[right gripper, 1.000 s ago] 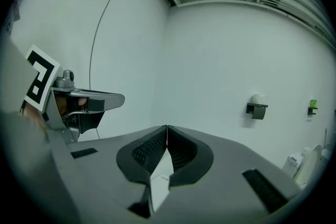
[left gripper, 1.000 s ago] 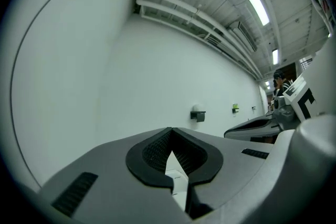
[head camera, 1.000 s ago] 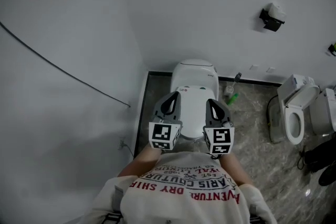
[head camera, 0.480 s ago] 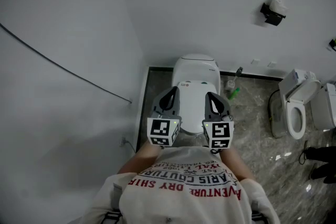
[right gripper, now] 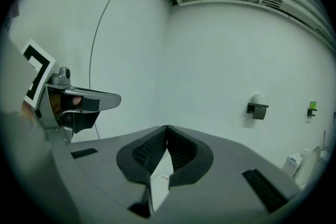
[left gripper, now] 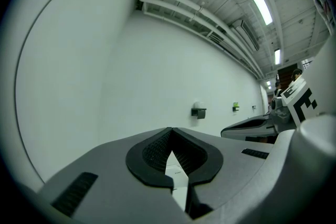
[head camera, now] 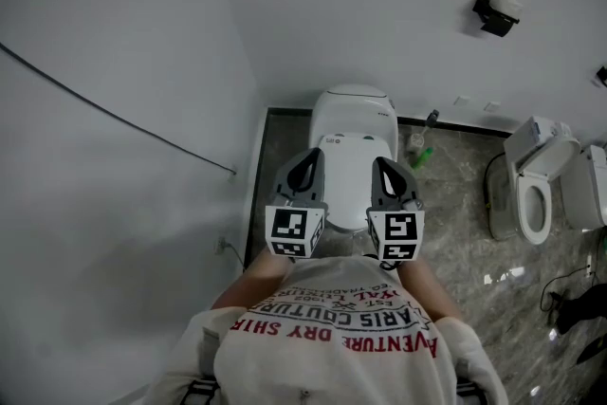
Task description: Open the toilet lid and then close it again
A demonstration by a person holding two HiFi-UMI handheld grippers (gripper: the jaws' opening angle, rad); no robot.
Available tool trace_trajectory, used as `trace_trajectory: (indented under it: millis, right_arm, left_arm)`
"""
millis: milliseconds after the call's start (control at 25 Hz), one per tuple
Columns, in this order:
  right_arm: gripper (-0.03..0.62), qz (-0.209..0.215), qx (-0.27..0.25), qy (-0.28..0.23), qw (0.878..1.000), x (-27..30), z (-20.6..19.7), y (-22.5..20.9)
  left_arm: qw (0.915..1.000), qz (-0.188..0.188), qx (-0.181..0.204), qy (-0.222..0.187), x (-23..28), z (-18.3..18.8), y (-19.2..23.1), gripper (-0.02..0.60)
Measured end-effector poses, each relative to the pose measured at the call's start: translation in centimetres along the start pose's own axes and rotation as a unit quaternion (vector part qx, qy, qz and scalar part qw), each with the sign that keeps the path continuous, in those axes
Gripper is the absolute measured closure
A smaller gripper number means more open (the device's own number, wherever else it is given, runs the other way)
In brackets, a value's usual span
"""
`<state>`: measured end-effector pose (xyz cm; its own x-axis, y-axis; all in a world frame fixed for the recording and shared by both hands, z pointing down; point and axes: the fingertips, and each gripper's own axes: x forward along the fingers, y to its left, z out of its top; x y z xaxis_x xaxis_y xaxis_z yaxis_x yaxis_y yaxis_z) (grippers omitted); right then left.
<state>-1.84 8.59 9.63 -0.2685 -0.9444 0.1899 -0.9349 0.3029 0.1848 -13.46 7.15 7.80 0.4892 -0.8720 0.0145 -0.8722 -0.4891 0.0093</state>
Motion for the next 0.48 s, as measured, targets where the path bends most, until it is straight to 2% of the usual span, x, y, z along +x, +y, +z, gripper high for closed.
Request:
trace_trajectory:
  millis: [280, 480]
  right_arm:
    - [0.579, -0.002, 0.015, 0.008, 1.0, 0.1, -0.7, -0.5]
    - [0.579, 0.0, 0.049, 0.022, 0.999, 1.3, -2.0, -1.1]
  left_arm:
    - [0.9999, -0.004, -0.005, 0.009, 0.2, -0.6, -0.5, 0.574]
    - [0.9998, -0.004, -0.011, 0.013, 1.3, -1.5, 0.2, 0.575]
